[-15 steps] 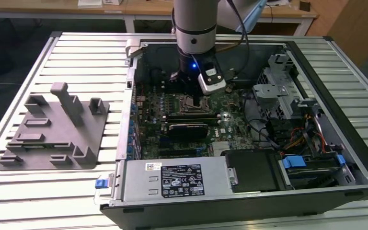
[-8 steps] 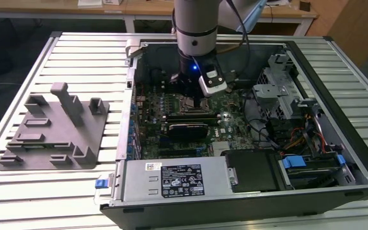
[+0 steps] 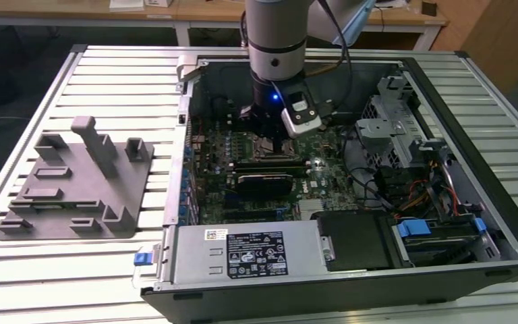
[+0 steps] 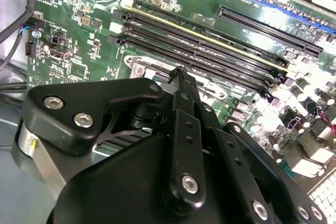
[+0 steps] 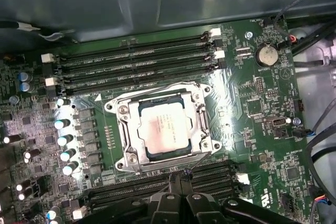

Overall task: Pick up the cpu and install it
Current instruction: 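Install the second cpu locking lever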

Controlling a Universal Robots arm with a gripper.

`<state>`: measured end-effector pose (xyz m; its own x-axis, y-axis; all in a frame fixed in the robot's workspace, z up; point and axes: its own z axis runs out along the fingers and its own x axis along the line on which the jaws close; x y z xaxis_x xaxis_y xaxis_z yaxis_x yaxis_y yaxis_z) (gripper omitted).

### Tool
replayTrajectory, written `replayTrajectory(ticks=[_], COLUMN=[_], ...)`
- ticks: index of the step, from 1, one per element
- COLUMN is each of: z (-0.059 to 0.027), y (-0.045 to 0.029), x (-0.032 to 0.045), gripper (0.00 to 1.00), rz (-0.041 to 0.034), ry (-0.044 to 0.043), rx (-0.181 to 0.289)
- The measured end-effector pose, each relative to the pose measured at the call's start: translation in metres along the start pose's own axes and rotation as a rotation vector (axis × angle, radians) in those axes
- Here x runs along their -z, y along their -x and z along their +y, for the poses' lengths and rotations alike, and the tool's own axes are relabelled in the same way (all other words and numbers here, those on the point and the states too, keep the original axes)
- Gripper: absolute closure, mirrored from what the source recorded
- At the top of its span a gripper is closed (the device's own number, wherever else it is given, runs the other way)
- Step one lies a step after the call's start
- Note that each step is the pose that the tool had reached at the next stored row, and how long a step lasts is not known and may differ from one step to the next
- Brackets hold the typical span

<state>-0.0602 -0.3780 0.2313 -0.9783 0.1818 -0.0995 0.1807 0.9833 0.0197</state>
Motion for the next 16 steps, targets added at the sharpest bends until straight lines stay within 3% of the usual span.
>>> replayTrajectory(ticks=[16], z=[-0.0016], y=[-0.0007], x=[-0.0036], gripper=[0.89], rz=[0.0016], ry=[0.0073], rx=[0.074])
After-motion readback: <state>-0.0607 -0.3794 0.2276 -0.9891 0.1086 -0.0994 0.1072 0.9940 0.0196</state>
